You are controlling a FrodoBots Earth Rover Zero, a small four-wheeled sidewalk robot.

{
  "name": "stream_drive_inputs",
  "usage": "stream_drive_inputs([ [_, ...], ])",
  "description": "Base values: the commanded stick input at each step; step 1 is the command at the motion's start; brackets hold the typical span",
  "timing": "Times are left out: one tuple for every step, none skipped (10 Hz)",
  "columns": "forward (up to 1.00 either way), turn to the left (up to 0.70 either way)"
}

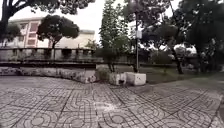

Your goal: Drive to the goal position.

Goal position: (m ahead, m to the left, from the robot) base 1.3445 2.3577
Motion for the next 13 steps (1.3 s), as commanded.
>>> stream_drive_inputs([
  [0.7, 0.0],
  [0.7, 0.0],
  [0.7, 0.0],
  [0.7, 0.0],
  [0.7, 0.0],
  [0.7, -0.17],
  [0.7, -0.27],
  [0.7, -0.27],
  [0.7, -0.27],
  [0.7, -0.27],
  [0.7, -0.27],
  [0.7, -0.27],
  [0.7, -0.27],
])
